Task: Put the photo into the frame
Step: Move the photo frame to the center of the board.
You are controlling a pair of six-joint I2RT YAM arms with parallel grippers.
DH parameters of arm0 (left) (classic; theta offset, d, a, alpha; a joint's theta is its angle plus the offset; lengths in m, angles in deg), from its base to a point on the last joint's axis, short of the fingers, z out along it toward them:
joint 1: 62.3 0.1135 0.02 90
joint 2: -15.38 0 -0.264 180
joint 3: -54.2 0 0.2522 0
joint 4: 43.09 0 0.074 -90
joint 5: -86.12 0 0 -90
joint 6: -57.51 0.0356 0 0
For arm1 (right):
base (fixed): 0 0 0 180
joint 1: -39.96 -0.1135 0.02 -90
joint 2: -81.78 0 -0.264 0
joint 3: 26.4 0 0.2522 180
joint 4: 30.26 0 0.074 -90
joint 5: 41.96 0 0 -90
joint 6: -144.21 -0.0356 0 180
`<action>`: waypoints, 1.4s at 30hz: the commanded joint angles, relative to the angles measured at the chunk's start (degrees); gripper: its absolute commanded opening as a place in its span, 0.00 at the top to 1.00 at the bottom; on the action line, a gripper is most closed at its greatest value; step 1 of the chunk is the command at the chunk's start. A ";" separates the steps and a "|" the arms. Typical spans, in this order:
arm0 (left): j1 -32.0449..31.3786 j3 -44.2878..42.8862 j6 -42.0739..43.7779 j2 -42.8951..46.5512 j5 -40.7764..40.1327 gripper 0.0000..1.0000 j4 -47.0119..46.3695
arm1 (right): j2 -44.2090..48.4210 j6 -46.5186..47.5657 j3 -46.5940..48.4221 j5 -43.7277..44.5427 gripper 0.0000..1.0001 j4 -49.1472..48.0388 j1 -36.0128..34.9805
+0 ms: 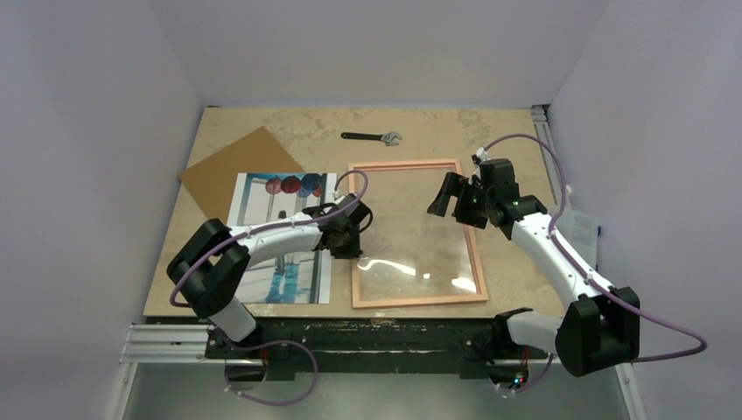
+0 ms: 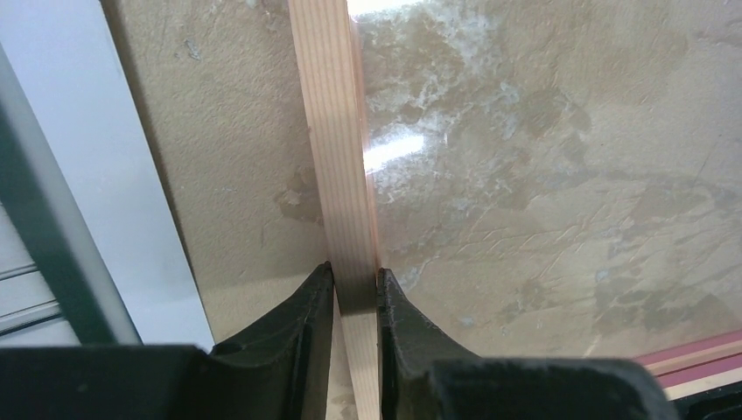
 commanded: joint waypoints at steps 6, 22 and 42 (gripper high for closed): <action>-2.65 -4.75 0.03 -2.75 -2.31 1.00 3.30 | 1.71 -0.66 -0.63 -0.91 0.12 -1.92 -0.26; -3.77 -7.44 -1.64 -3.77 -2.32 0.71 3.57 | 2.18 0.00 -0.61 -1.75 0.12 -1.64 -0.26; 1.15 9.32 -0.81 20.26 -0.37 0.03 -15.94 | 0.69 0.42 -8.35 -5.09 0.08 -9.93 -0.26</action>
